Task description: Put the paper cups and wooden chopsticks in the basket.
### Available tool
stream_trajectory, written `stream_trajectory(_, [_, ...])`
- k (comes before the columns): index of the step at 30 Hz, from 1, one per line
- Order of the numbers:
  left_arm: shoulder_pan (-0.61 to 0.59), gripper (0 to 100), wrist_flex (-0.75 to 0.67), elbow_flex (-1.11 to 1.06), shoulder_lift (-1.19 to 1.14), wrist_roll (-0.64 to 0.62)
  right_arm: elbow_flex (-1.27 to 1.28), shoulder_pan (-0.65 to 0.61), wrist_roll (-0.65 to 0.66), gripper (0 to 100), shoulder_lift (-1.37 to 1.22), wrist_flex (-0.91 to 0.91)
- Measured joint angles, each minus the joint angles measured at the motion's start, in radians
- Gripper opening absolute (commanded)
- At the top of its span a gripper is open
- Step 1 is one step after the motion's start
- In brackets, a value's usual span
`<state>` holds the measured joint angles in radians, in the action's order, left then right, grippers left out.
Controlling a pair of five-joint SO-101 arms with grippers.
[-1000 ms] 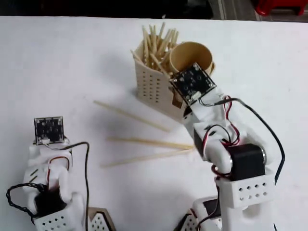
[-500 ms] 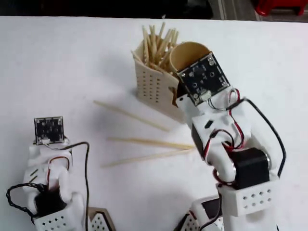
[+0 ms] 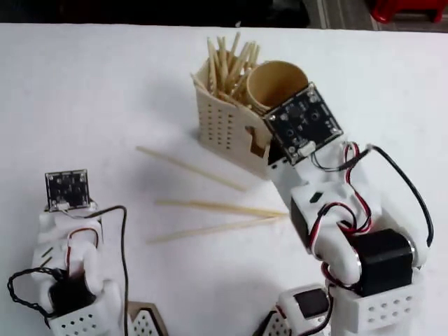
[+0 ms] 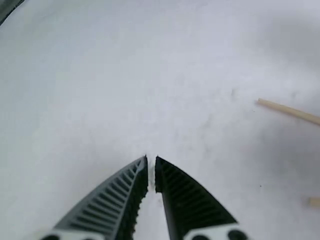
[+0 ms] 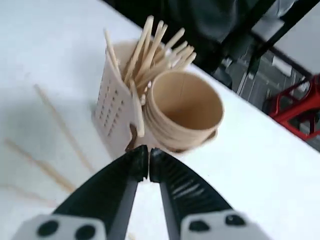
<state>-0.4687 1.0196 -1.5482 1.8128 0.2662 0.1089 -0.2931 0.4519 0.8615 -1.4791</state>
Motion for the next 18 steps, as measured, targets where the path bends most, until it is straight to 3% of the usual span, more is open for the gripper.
stream_trajectory(6, [0.0, 5, 0.0, 0.0, 0.0, 0.0, 0.129, -0.002, 0.04, 1.9, 0.0, 0.026])
stream_trajectory(18, [0.0, 5, 0.0, 0.0, 0.0, 0.0, 0.184, -0.081, 0.04, 1.9, -0.091, 0.522])
